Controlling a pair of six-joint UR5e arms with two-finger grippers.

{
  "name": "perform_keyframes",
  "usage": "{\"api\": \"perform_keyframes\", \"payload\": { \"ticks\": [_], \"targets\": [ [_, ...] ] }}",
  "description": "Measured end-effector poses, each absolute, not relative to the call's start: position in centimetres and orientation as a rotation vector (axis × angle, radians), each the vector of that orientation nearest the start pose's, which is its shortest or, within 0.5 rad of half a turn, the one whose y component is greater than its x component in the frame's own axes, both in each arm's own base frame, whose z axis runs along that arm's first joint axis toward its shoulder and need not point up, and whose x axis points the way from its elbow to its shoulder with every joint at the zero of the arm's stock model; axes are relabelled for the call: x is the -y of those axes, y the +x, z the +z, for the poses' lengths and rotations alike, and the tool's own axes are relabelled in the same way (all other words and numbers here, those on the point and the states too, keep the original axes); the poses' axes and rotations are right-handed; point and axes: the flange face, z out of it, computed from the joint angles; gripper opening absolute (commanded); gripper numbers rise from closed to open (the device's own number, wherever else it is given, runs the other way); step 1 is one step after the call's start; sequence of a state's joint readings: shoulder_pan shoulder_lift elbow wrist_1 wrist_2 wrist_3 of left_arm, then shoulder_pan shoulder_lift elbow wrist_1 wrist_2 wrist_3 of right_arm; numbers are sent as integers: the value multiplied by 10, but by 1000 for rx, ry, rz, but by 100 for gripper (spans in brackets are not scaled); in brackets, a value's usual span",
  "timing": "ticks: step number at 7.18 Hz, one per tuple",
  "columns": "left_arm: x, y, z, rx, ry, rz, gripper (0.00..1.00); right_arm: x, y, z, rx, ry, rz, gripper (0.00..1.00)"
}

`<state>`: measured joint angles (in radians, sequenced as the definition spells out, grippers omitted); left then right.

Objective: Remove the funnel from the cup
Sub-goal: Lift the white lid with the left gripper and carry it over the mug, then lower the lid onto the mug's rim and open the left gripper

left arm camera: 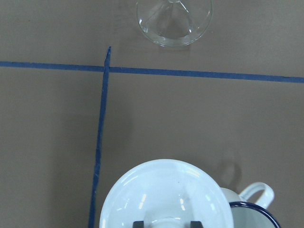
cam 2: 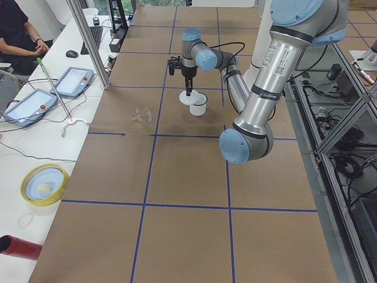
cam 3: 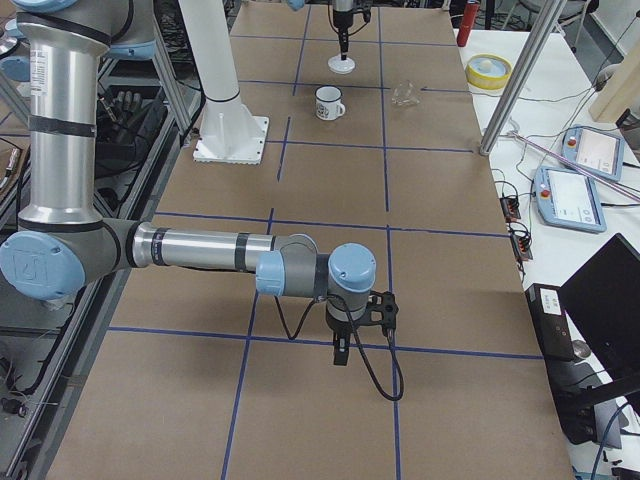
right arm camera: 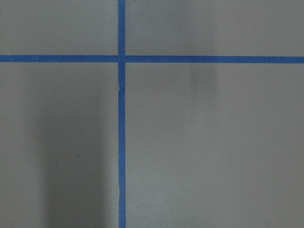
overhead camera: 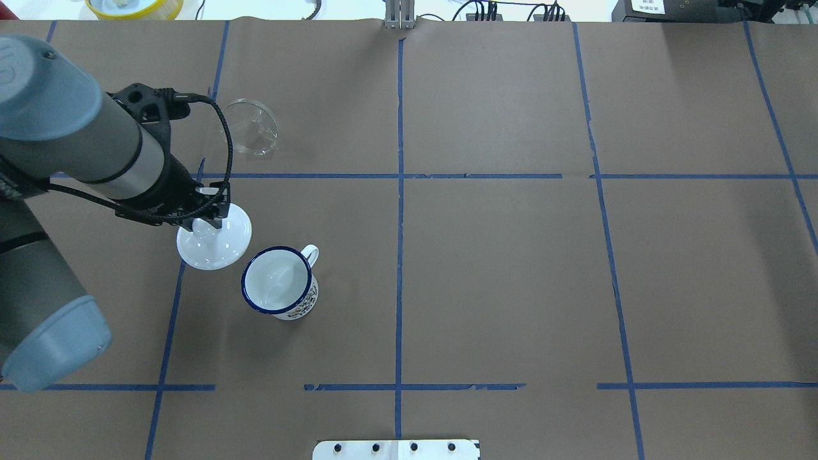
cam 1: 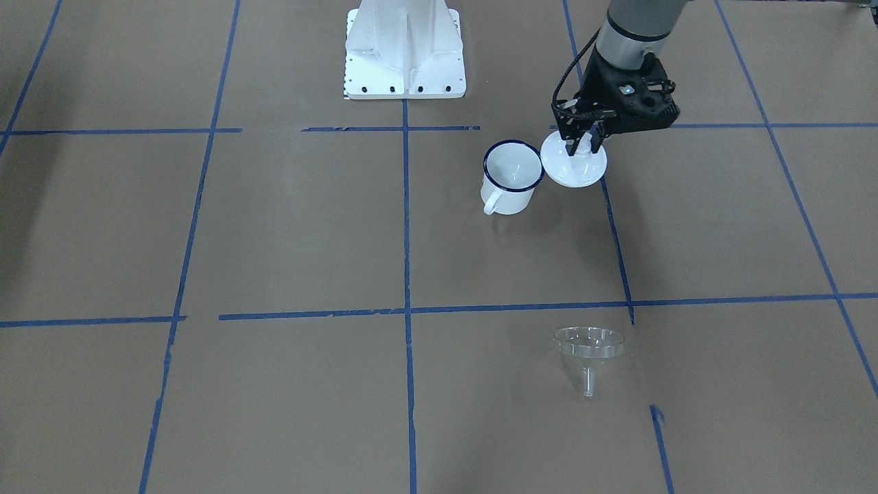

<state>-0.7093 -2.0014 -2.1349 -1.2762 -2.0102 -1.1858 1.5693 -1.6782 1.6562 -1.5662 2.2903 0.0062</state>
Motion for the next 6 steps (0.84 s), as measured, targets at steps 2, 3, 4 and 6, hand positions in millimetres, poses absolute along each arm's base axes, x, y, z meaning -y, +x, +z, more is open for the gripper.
{"api": "perform_keyframes", "payload": {
  "ticks": [2, 3, 4, 6],
  "targets": [
    [403, 383, 216, -800, -57, -176, 0, 445, 67, 670, 719, -19, 11, 100],
    [401, 395, 216, -794, -63, -177, 0, 445, 67, 670, 719, -19, 11, 100],
    [401, 401, 216, -792, -66, -177, 0, 445, 67, 670, 719, -19, 11, 100],
    [401, 409, 219, -792, -67, -172, 0, 445, 67, 671, 719, -20, 11, 100]
  ]
}}
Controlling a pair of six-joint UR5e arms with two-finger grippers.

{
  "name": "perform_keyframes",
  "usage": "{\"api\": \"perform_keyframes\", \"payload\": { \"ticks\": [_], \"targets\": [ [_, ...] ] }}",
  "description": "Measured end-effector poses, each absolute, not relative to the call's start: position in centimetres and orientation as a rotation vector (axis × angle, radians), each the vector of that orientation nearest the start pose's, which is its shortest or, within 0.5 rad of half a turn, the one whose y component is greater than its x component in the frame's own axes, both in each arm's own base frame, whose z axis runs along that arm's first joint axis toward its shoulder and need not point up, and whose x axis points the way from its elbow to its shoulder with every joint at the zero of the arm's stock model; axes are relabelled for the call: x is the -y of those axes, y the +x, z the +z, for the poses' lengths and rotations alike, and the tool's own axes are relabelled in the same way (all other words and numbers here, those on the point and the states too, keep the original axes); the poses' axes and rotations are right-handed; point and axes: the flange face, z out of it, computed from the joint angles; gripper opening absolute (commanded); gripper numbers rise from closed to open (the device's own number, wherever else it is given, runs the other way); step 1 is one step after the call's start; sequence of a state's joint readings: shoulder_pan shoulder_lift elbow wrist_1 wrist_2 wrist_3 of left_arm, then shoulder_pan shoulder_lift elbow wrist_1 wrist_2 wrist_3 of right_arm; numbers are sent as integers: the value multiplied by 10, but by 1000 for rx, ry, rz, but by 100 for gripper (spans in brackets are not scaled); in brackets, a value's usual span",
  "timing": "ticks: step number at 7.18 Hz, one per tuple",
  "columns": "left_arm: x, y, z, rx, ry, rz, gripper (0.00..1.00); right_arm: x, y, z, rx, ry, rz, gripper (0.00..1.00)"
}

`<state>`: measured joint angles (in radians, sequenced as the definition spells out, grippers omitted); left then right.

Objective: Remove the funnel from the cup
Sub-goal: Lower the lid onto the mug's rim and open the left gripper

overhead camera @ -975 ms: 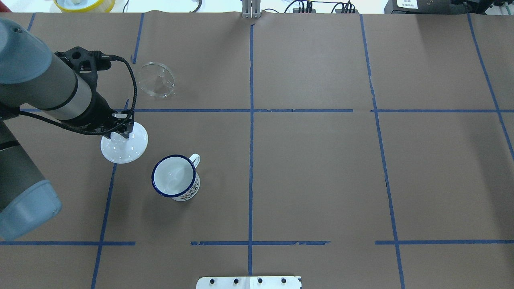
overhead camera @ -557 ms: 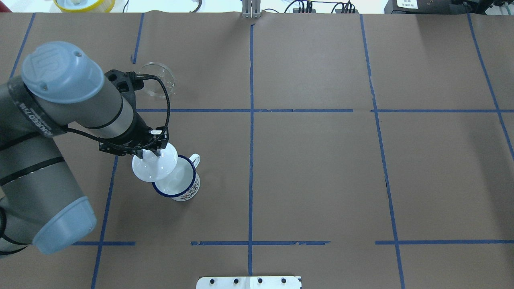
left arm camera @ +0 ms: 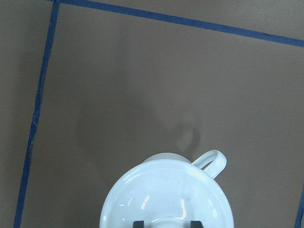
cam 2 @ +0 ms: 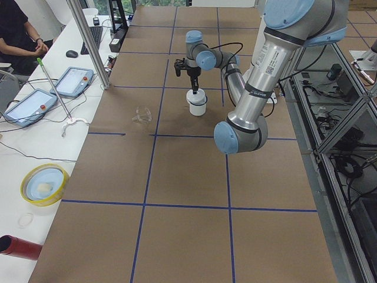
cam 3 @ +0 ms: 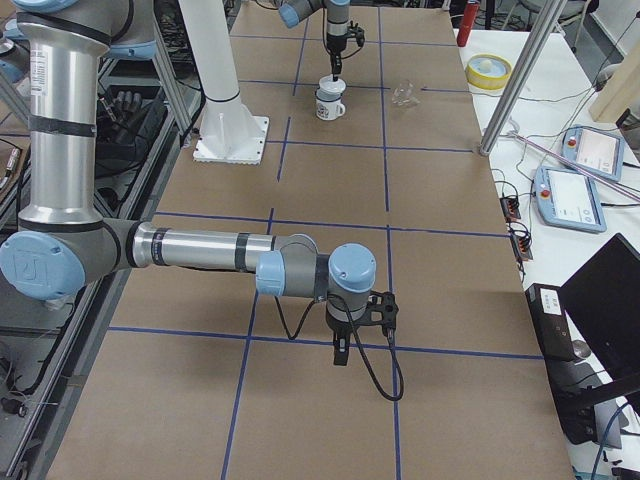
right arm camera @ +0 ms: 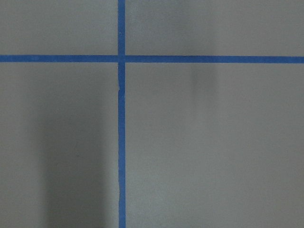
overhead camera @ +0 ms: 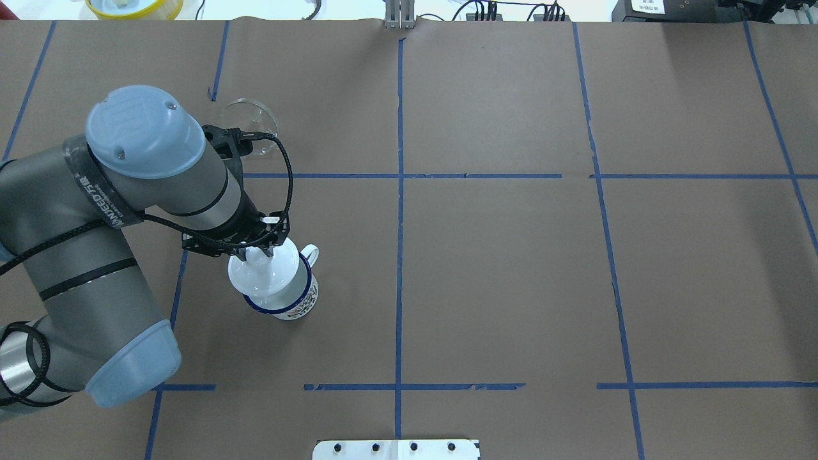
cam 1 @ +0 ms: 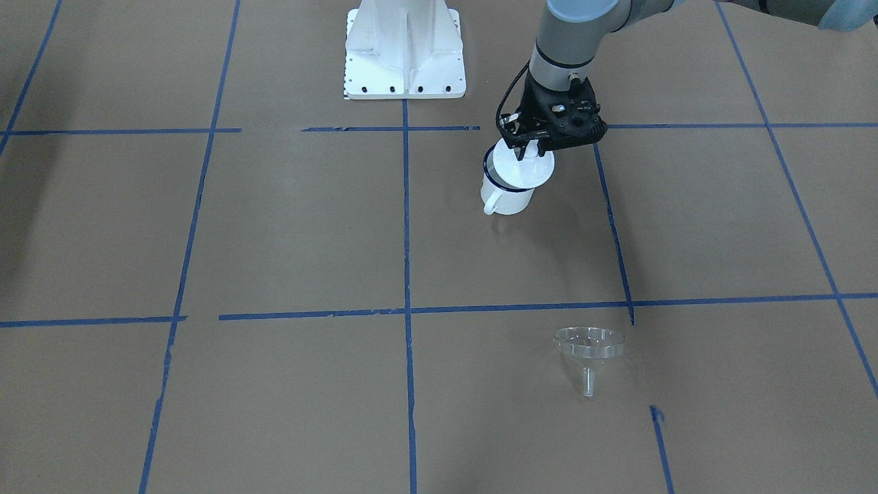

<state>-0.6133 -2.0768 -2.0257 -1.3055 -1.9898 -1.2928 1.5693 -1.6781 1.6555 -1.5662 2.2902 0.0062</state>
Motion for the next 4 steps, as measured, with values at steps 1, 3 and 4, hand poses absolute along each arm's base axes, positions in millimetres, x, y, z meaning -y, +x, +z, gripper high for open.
{"api": "perform_keyframes", "payload": {
  "ticks": [1, 3, 4],
  "targets": [
    [401, 412, 220, -791, -69, -170, 0, 445, 67, 671, 719, -20, 11, 100],
    [399, 416, 221, -790, -73, -163, 0, 445, 67, 670, 719, -19, 11, 100],
    [397, 418, 221, -790, -75, -159, 0, 445, 67, 670, 719, -19, 11, 100]
  ]
}}
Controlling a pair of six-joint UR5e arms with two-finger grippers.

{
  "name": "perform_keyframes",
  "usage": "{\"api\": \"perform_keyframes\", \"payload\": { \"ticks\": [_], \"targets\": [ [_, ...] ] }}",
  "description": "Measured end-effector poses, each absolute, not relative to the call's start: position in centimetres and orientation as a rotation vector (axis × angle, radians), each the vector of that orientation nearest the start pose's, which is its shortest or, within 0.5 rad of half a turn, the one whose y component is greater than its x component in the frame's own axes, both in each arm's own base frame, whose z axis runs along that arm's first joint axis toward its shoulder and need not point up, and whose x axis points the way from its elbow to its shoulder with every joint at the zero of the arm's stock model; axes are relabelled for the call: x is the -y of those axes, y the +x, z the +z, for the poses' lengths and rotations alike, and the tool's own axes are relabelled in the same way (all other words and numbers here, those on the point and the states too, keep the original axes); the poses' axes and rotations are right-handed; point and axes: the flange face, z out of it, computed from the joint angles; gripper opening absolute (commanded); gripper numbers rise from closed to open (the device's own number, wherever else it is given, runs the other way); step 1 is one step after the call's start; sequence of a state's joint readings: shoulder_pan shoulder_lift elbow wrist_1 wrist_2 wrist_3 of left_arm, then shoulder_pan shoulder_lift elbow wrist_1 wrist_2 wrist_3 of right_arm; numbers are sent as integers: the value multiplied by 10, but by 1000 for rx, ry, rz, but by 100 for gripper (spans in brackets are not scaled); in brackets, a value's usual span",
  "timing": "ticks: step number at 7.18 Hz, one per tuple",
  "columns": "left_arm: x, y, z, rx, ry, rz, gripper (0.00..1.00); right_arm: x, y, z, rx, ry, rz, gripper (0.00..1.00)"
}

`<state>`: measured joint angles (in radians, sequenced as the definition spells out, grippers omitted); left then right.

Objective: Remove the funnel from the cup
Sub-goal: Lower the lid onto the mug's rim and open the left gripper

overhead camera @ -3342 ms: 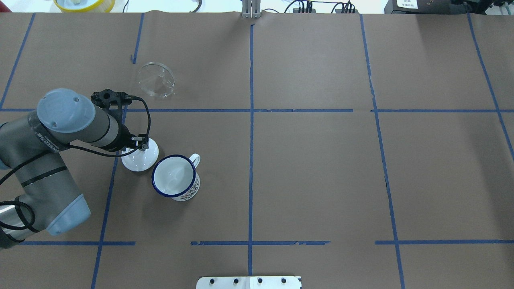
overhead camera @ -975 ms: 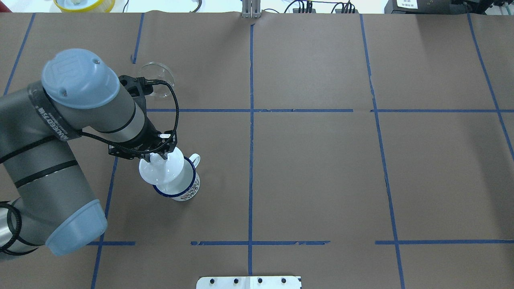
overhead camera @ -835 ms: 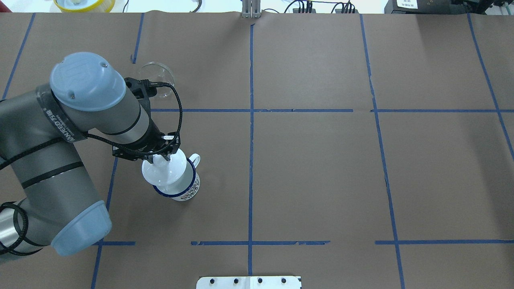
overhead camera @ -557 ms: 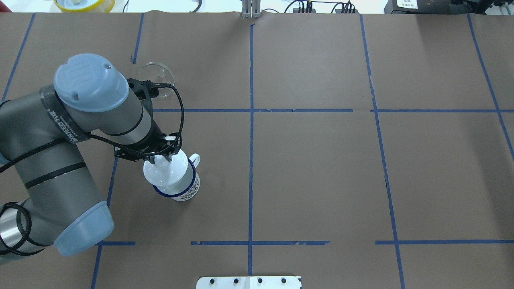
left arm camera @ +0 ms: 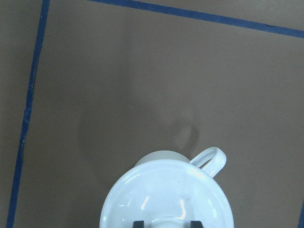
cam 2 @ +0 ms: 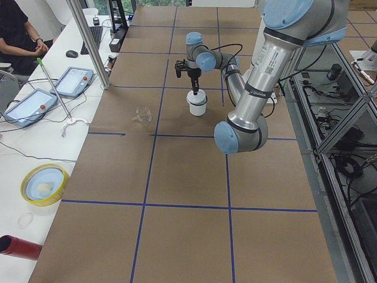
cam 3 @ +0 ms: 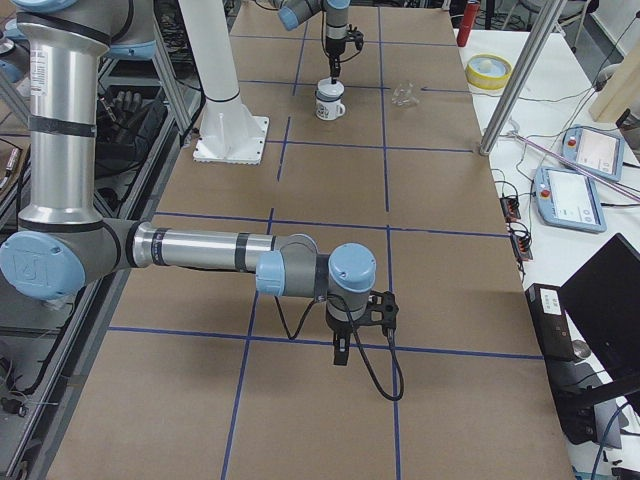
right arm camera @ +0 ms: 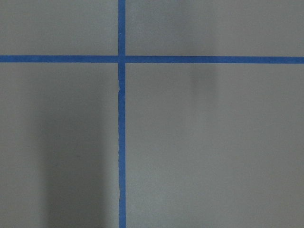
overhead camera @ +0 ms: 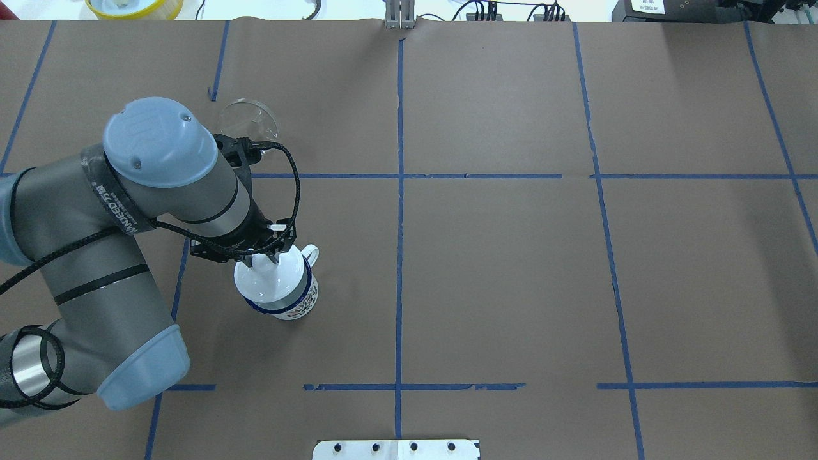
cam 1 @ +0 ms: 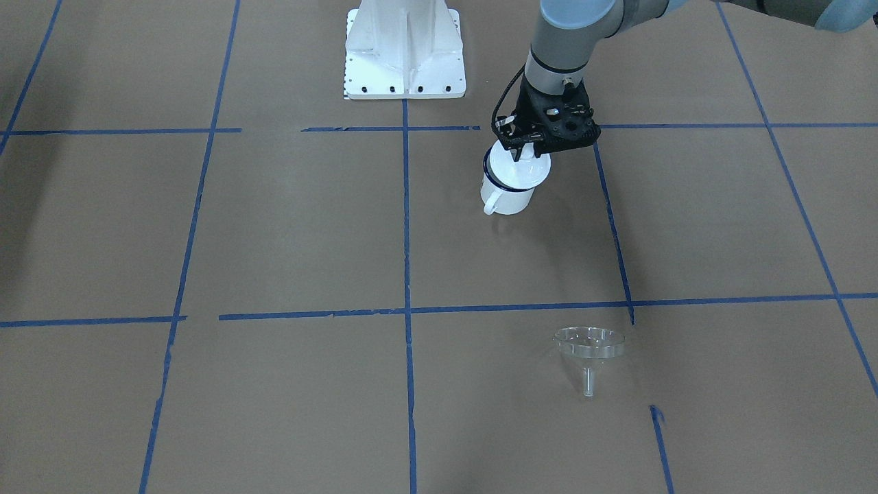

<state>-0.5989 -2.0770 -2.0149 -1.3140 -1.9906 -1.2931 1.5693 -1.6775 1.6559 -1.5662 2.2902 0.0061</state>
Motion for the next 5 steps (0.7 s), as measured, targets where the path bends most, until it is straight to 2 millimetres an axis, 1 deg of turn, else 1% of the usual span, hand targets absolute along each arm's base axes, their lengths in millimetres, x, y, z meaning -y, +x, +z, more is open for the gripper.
{"api": "perform_keyframes", "payload": {
  "ticks": [1, 2, 3, 5],
  "targets": [
    [396, 419, 221, -790, -76, -155, 0, 445, 67, 670, 719, -19, 11, 100],
    [395, 420, 222, -789, -77, -153, 58, 445, 67, 670, 719, -19, 11, 100],
    [395, 421, 222, -792, -77, -151, 100, 445, 67, 670, 719, -20, 11, 100],
    [396, 424, 224, -801, -71, -147, 100, 445, 67, 670, 719, -19, 11, 100]
  ]
}}
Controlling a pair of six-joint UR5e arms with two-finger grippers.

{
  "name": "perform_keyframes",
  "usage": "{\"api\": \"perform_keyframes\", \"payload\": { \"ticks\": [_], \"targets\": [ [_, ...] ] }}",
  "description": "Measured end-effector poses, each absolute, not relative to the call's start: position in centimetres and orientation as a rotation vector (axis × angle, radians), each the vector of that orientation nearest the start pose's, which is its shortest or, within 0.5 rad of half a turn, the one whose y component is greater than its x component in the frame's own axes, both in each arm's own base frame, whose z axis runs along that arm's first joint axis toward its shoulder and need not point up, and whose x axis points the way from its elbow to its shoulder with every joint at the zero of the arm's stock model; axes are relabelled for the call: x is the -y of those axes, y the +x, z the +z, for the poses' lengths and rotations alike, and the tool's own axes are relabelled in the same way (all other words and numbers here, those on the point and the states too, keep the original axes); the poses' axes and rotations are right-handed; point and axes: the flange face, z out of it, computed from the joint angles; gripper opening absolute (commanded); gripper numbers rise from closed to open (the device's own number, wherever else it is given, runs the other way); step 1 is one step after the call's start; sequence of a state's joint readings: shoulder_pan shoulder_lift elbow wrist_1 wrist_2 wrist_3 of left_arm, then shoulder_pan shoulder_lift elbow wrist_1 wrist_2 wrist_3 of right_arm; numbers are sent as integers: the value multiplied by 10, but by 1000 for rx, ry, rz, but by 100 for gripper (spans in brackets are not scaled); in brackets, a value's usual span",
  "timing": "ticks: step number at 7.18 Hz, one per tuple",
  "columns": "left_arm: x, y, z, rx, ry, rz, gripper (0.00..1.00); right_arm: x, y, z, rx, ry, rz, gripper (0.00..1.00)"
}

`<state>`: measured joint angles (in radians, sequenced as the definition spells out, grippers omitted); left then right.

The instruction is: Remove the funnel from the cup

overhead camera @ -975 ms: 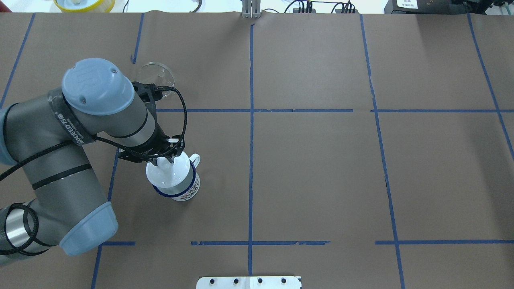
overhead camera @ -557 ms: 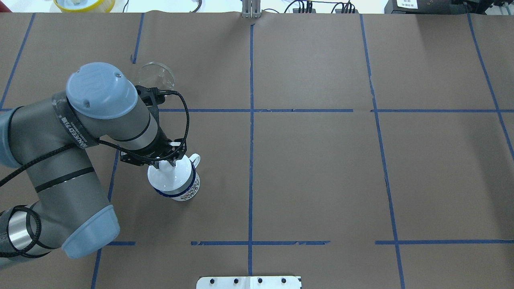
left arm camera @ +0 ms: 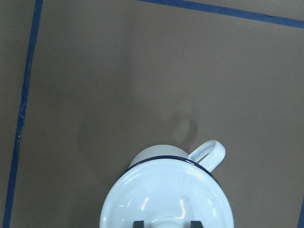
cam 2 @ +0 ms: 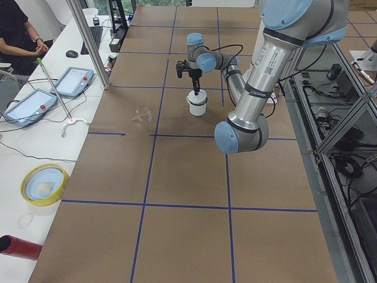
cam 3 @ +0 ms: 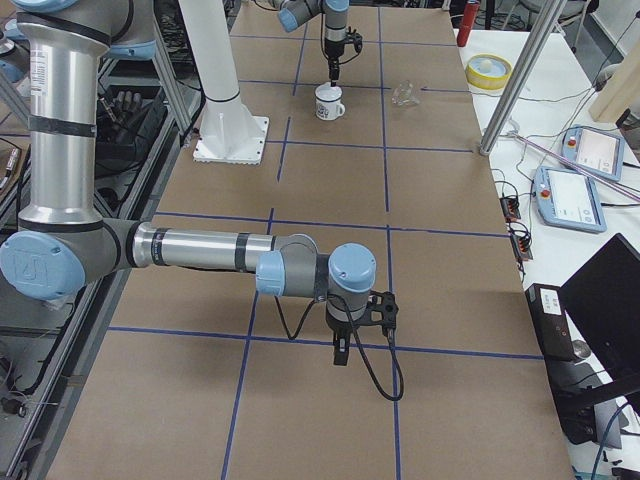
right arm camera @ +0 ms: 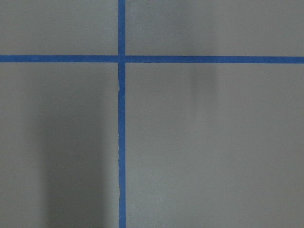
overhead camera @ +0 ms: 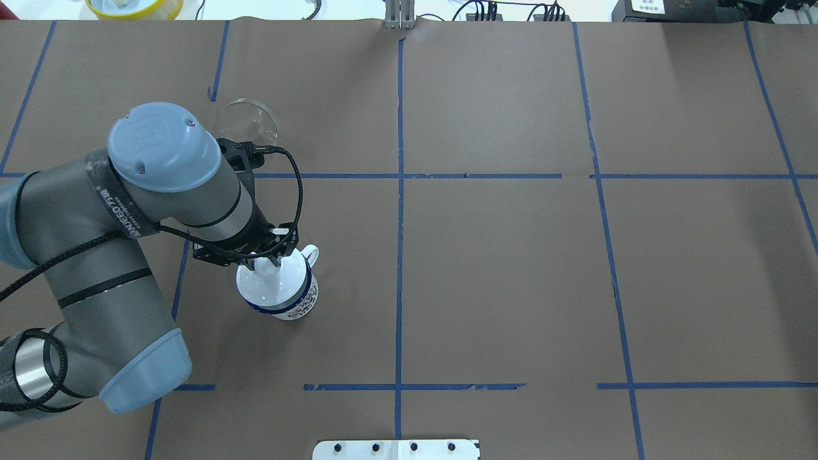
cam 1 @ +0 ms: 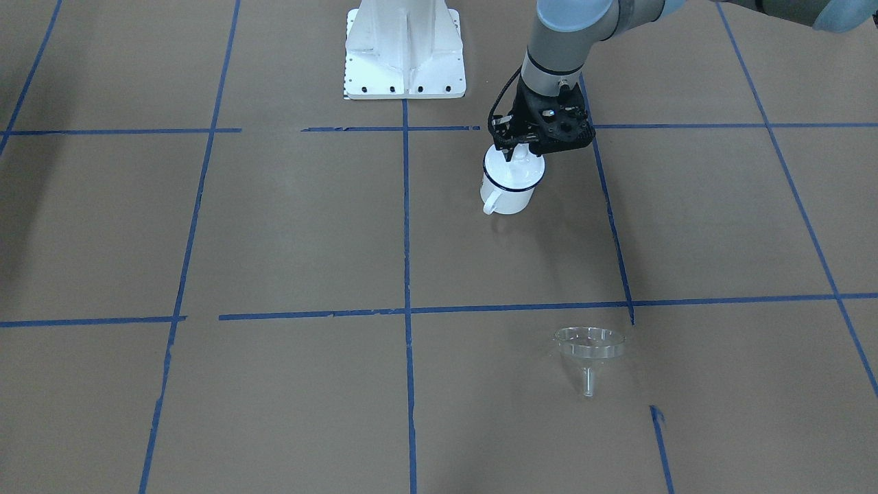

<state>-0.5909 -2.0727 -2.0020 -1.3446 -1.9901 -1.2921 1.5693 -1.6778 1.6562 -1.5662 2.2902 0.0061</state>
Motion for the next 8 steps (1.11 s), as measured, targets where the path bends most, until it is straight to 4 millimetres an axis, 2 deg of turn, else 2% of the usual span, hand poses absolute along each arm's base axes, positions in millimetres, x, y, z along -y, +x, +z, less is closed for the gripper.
{"api": "perform_keyframes", "payload": {
  "ticks": [4, 6, 7, 8],
  "targets": [
    [397, 420, 219, -816, -56, -145, 100, 445, 67, 670, 719, -20, 11, 100],
    [410, 403, 211, -837, -7, -148, 100, 445, 67, 670, 719, -19, 11, 100],
    [424, 388, 209, -855, 40, -140, 100, 445, 67, 670, 719, -19, 11, 100],
    [446, 363, 208, -863, 109, -117, 100, 445, 67, 670, 719, -19, 11, 100]
  ]
}}
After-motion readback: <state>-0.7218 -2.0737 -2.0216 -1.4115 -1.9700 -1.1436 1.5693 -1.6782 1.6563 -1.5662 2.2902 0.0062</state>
